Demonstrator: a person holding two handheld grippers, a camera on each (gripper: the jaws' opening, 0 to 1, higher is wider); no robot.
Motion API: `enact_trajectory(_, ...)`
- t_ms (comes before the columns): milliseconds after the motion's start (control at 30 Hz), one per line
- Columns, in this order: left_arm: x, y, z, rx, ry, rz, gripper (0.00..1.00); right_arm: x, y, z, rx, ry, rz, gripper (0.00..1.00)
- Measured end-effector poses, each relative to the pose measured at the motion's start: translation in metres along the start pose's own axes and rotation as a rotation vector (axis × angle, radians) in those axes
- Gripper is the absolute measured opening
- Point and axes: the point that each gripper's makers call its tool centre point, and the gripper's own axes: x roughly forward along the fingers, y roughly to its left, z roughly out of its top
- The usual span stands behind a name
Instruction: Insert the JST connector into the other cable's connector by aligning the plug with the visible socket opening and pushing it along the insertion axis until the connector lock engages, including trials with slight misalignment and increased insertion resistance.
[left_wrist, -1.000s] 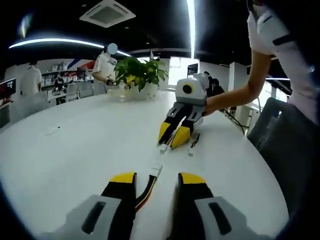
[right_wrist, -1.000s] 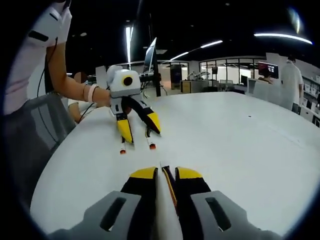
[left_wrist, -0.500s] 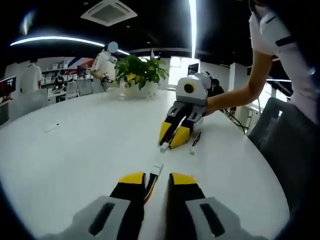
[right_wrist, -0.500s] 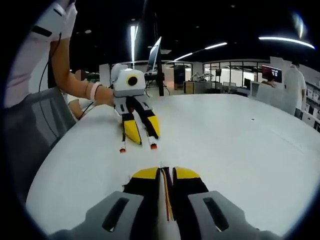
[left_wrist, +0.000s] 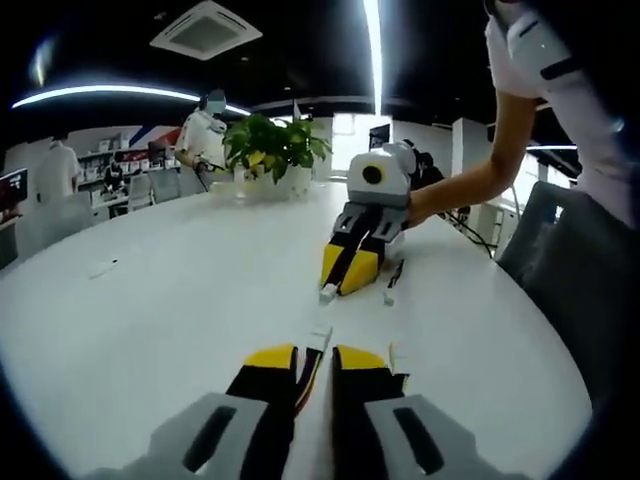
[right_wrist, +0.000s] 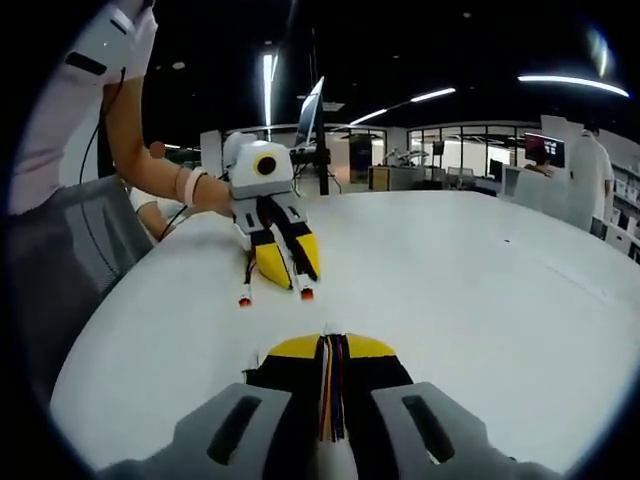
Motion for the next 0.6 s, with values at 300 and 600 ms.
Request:
enact_trajectory(300,-0.0017,0.0037,-0.0014,0.016,-0.014,-0.009,0.01,0.0027,-0.0031,0.0002,0.012,-0.014,0.012,0.04)
enact_trajectory(600,-0.0012,0.0061,-0.0008,0.039,-0.008,-0.014,0.01,0.0066,-0.0018,0.0018,0.014,-0.02,0.028,0.04)
